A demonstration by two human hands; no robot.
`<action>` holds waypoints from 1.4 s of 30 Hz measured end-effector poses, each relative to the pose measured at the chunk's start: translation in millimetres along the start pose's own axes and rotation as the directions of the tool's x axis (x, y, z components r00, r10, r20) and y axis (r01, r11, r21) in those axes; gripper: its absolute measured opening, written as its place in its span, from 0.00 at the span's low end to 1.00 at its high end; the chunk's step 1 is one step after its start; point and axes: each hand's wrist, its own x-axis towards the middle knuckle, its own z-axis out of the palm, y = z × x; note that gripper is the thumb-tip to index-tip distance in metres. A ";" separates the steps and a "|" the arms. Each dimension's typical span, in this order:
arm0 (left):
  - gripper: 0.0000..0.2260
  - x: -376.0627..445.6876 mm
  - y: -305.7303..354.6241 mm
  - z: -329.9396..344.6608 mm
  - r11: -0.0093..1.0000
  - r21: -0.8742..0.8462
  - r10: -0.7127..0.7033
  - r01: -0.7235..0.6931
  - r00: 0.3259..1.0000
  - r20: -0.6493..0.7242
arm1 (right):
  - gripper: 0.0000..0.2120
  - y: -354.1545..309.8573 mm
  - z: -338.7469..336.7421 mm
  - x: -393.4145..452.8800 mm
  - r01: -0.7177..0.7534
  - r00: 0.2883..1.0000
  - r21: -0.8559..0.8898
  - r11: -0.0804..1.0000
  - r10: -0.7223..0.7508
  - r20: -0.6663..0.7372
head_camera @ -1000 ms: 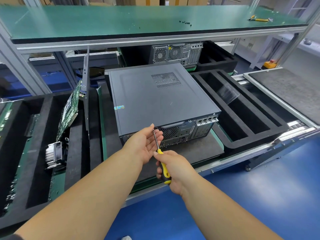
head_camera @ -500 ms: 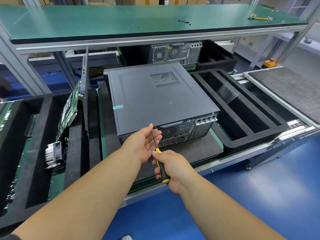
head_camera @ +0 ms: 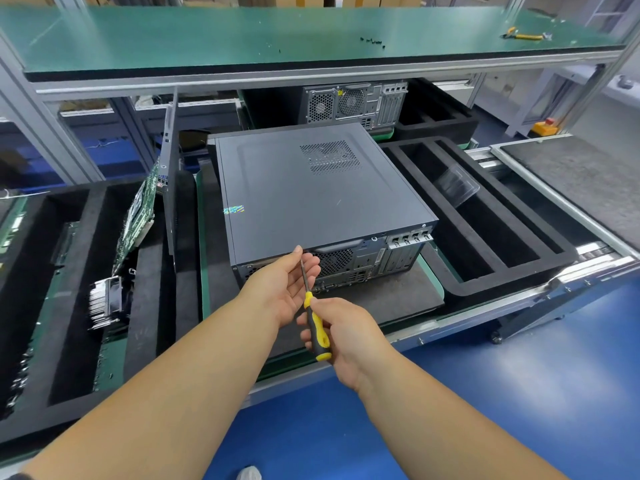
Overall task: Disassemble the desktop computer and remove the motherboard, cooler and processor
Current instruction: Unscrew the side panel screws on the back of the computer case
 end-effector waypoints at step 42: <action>0.09 3.5 -1.2 0.9 0.999 0.032 0.042 -0.040 0.997 -0.062 | 0.08 -1.1 -2.1 8.2 -0.009 1.000 -0.091 0.996 0.009 -0.002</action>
